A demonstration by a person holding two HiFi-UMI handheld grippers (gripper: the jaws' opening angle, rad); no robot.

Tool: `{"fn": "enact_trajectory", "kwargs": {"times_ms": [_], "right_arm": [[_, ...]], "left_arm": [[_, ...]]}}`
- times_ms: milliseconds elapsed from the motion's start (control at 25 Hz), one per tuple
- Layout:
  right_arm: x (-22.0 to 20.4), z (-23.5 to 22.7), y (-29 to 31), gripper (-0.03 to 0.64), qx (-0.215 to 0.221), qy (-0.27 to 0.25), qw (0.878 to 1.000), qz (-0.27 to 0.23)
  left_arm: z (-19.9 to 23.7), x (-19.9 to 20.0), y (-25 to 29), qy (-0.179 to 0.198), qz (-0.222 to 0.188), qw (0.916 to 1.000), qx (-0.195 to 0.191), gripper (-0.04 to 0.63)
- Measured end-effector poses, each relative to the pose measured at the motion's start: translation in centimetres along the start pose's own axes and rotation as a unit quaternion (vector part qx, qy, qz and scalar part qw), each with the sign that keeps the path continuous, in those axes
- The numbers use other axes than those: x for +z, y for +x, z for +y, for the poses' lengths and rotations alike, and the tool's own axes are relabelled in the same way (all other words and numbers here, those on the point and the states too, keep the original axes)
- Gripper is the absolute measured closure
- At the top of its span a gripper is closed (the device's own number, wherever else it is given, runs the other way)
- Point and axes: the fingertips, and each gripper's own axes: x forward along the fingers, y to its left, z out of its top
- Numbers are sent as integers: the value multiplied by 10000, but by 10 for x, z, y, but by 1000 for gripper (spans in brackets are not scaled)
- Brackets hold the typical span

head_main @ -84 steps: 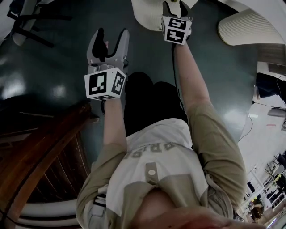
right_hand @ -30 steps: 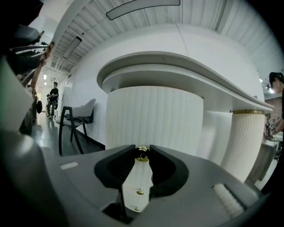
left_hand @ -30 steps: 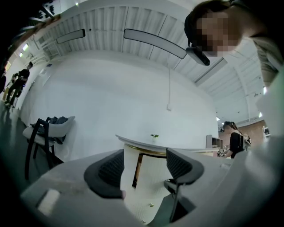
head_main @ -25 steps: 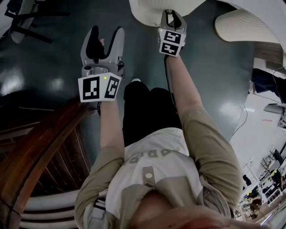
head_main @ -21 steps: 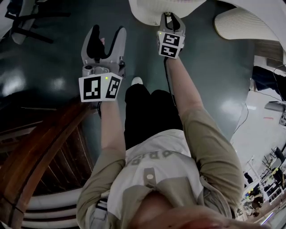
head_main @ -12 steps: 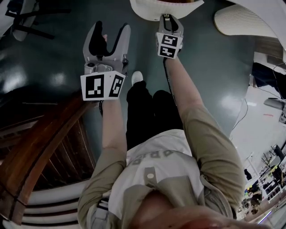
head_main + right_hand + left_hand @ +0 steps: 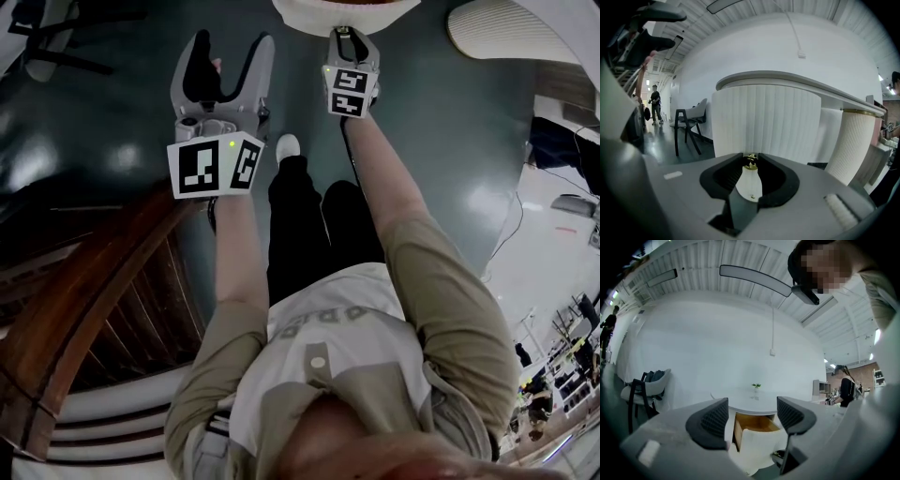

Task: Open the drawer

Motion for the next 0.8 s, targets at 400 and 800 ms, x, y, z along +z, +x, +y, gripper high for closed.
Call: {"fn": "enact_trajectory", "kwargs": {"times_ms": [400, 800], "right_arm": [[-7, 3, -19, 512, 100, 2, 9998, 162], [-16, 8, -37, 512, 122, -2, 9997, 225]], "left_arm": [[-21, -2, -17, -94, 50, 9999, 50, 268], [-27, -1, -31, -86, 78, 9999, 85, 268]]}}
